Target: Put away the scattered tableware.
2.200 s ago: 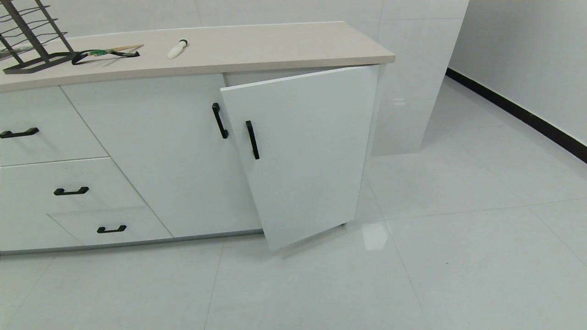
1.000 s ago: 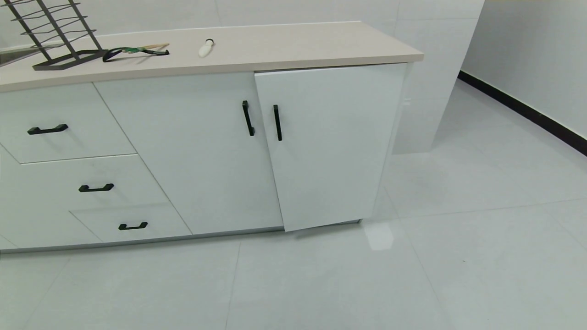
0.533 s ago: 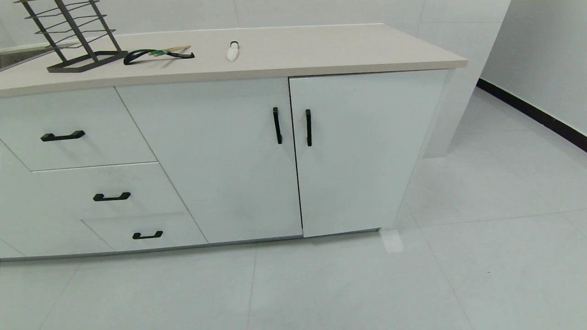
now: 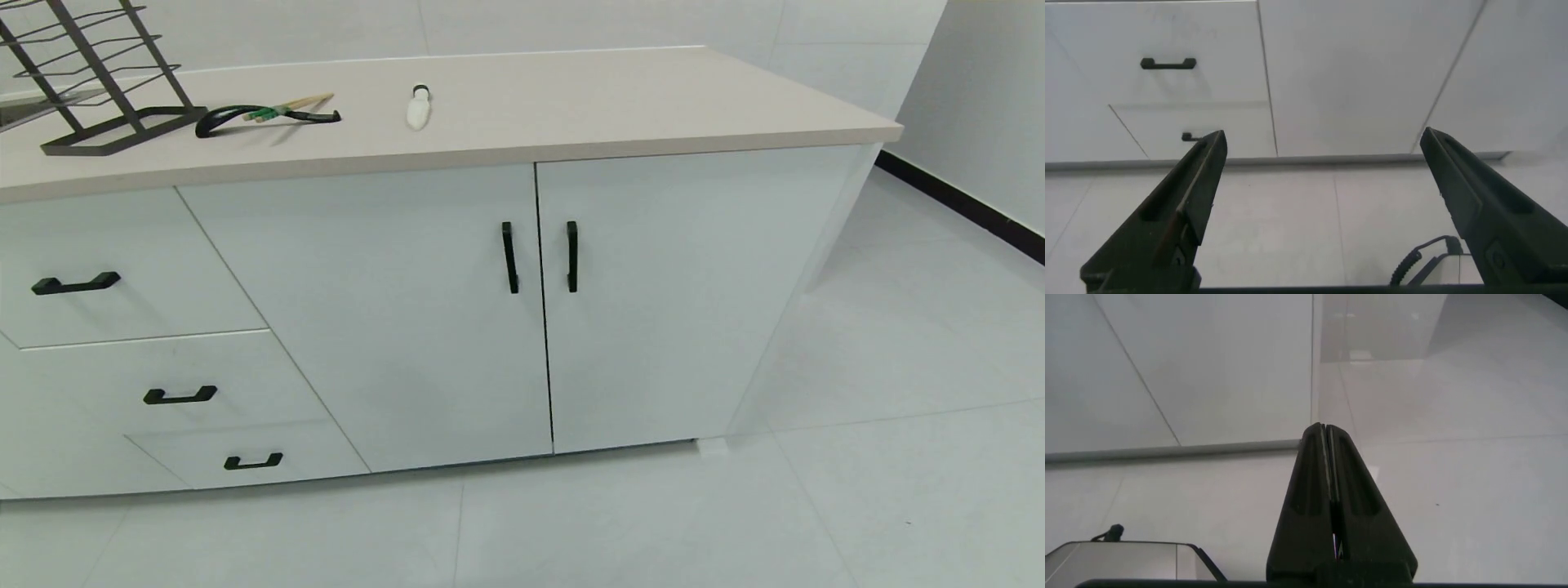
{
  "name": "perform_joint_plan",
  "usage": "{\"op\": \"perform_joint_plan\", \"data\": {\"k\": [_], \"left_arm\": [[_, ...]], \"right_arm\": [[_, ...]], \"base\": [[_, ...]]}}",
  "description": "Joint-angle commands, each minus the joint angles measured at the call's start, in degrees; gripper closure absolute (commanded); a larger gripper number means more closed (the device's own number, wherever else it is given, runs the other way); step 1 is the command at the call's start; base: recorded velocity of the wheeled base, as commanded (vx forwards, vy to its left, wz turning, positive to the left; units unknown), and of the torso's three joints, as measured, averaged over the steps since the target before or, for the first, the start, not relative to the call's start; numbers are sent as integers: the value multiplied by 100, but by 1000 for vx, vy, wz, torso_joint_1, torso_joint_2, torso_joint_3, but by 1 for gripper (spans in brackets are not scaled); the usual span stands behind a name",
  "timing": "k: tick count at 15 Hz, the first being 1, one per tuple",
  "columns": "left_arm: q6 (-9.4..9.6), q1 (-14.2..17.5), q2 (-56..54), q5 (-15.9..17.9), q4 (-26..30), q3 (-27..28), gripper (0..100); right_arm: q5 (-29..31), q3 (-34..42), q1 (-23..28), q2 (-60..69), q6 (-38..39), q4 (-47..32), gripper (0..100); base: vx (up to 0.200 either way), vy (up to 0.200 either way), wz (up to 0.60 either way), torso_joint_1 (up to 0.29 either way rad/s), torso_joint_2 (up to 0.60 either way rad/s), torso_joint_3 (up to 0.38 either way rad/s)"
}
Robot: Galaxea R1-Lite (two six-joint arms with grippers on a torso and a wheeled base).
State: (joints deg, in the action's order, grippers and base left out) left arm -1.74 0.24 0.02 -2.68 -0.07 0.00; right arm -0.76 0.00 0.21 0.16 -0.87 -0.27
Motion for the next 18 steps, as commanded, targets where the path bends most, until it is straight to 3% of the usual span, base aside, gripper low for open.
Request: {"op": "perform_joint_plan", "data": {"k": [1, 18], "left_arm": [[-1, 2, -2, -4, -1, 0, 0], [-1, 2, -2, -4, -1, 0, 0]], "right_arm": [[-4, 0, -3, -16, -1, 0, 100], [14, 0, -3, -16, -1, 0, 100]], "base": [[0, 200, 0, 2, -7, -2], [0, 200, 0, 2, 3, 3]]}}
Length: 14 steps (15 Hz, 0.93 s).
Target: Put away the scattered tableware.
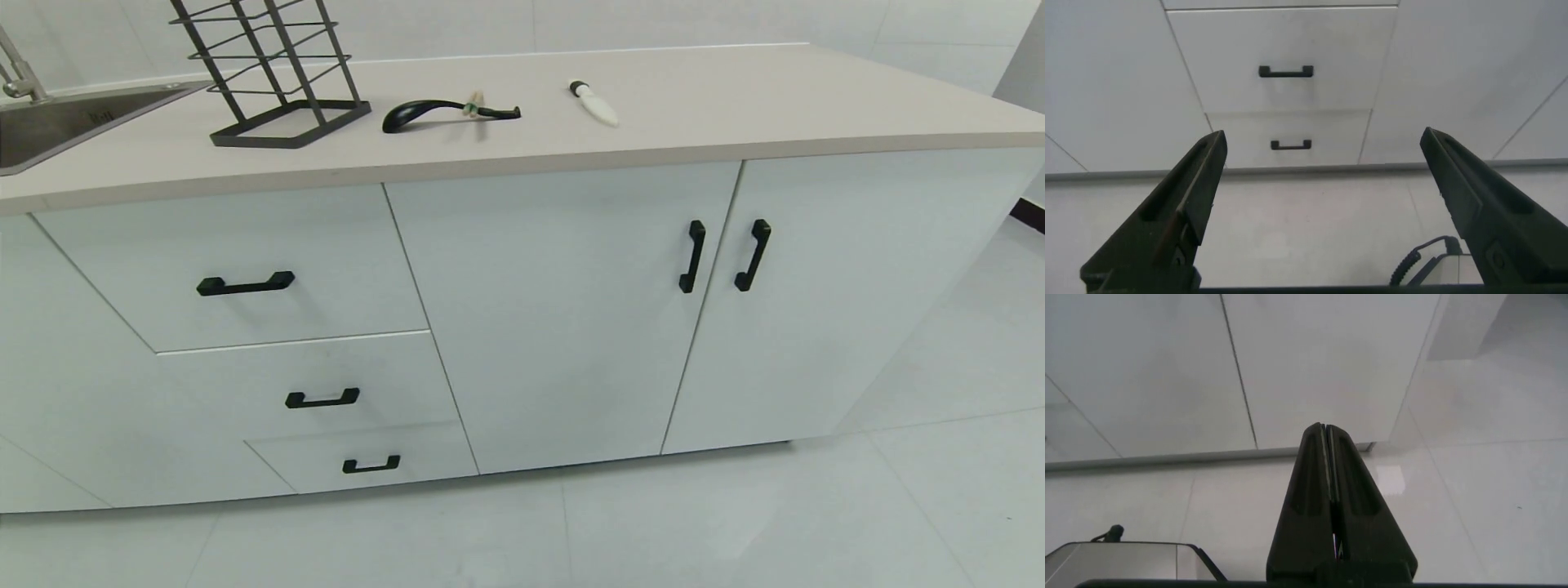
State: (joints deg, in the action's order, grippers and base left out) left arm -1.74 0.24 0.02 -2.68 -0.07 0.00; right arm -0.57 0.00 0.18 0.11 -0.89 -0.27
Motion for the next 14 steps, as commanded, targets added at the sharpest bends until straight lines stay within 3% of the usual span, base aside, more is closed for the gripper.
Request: {"op": "perform_joint_plan", "data": {"k": [1, 3, 10, 14], "left_arm": [[-1, 2, -2, -4, -1, 0, 0], [-1, 2, -2, -4, -1, 0, 0], [34, 2, -2, -4, 7, 0, 0], [16, 2, -2, -4, -1, 0, 0]], "right_arm": [[-4, 0, -1, -11, -8, 0, 100], [-4, 0, -1, -20, -16, 0, 100], [-4, 0, -1, -20, -8, 0, 100], [-4, 0, -1, -20, 10, 0, 100]], "base": [[0, 200, 0, 2, -2, 2], [0, 0, 0, 0, 0, 0], [0, 0, 600, 1, 0, 4], [0, 0, 0, 0, 0, 0]]}}
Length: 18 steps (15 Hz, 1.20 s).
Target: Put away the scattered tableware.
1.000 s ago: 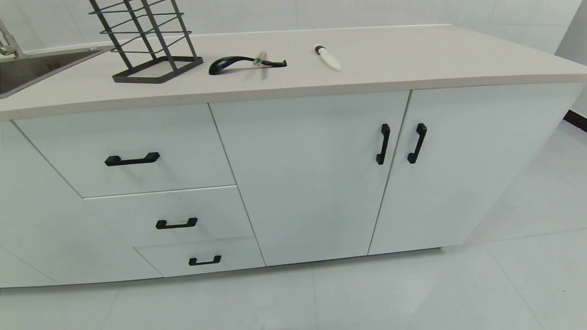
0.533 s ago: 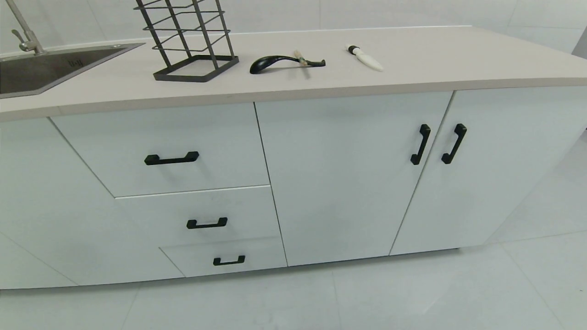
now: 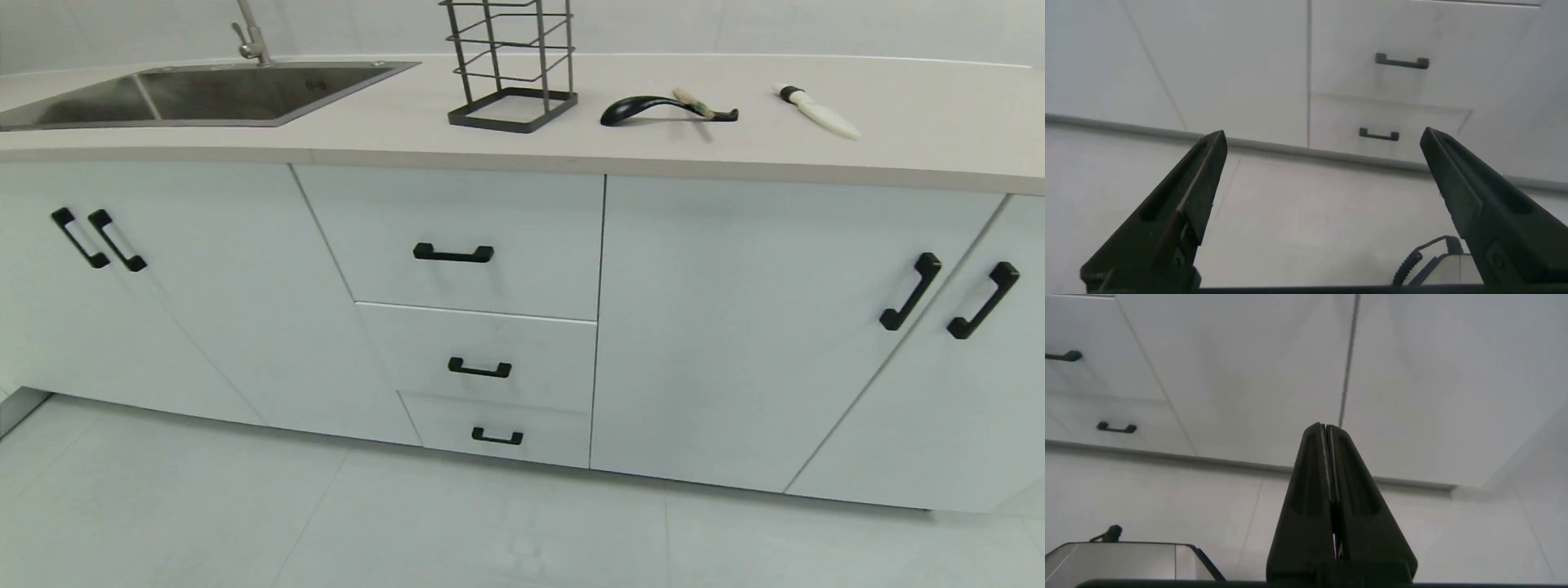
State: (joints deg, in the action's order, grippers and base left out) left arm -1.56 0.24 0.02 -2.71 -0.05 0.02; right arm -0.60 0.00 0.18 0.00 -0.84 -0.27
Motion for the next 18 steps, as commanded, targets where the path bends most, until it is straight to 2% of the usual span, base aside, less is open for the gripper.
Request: {"op": "perform_joint_plan", "data": {"k": [1, 9, 12, 14, 15, 16, 17, 18], "left_arm": [[-20, 2, -2, -2, -4, -2, 0], [-20, 2, -2, -2, -4, -2, 0], [15, 2, -2, -2, -4, -2, 0], [-72, 2, -2, -11, -4, -2, 0], [-64, 2, -2, -11, -4, -2, 0], [33, 2, -2, -11, 5, -2, 0], [24, 11, -2, -11, -4, -2, 0], [-64, 2, -2, -11, -4, -2, 0]], "right_arm": [[-2, 0, -1, -9, 5, 0, 100], [7, 0, -1, 0, 5, 0, 100], [7, 0, -1, 0, -4, 0, 100], [7, 0, -1, 0, -4, 0, 100], [7, 0, -1, 0, -4, 0, 100], [7, 0, -1, 0, -4, 0, 100], [7, 0, -1, 0, -4, 0, 100], [7, 0, -1, 0, -4, 0, 100]], "base": [[200, 0, 0, 2, 2, 2], [200, 0, 0, 1, 3, 1], [0, 0, 0, 0, 0, 0], [0, 0, 0, 0, 0, 0], [0, 0, 0, 0, 0, 0], [0, 0, 0, 0, 0, 0], [0, 0, 0, 0, 0, 0], [0, 0, 0, 0, 0, 0]]}}
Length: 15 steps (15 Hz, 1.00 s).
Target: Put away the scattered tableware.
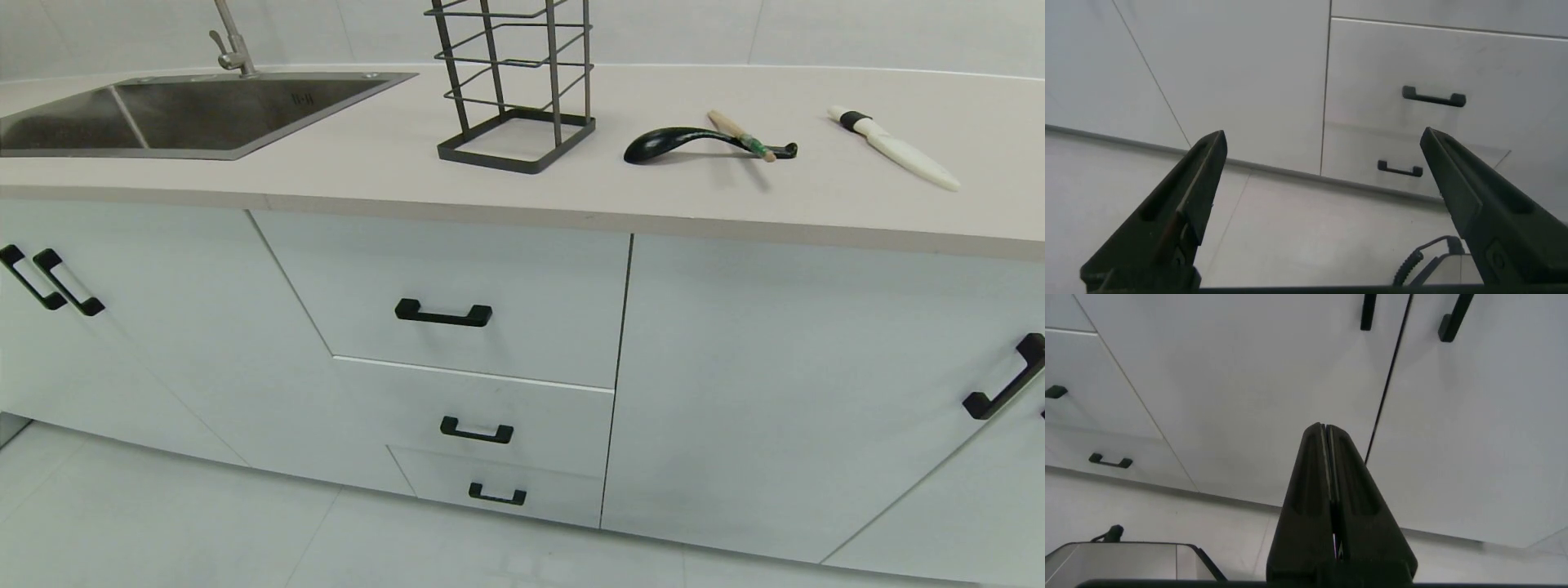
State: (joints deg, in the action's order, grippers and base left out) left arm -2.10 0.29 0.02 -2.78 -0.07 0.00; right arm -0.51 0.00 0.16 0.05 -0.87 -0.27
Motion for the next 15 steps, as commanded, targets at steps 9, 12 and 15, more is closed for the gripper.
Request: {"op": "perform_joint_plan", "data": {"k": [9, 12, 15], "left_arm": [[1238, 23, 1333, 1623, -828, 1837, 0], [2451, 32, 2371, 1755, -845, 2760, 0], [2715, 23, 2634, 2150, -828, 2909, 0]], "right_arm": [[-2, 0, 2, -5, -1, 0, 100], [-2, 0, 2, -5, -1, 0, 100], [-2, 0, 2, -5, -1, 0, 100]], "base": [[0, 0, 0, 0, 0, 0], [0, 0, 0, 0, 0, 0], [0, 0, 0, 0, 0, 0]]}}
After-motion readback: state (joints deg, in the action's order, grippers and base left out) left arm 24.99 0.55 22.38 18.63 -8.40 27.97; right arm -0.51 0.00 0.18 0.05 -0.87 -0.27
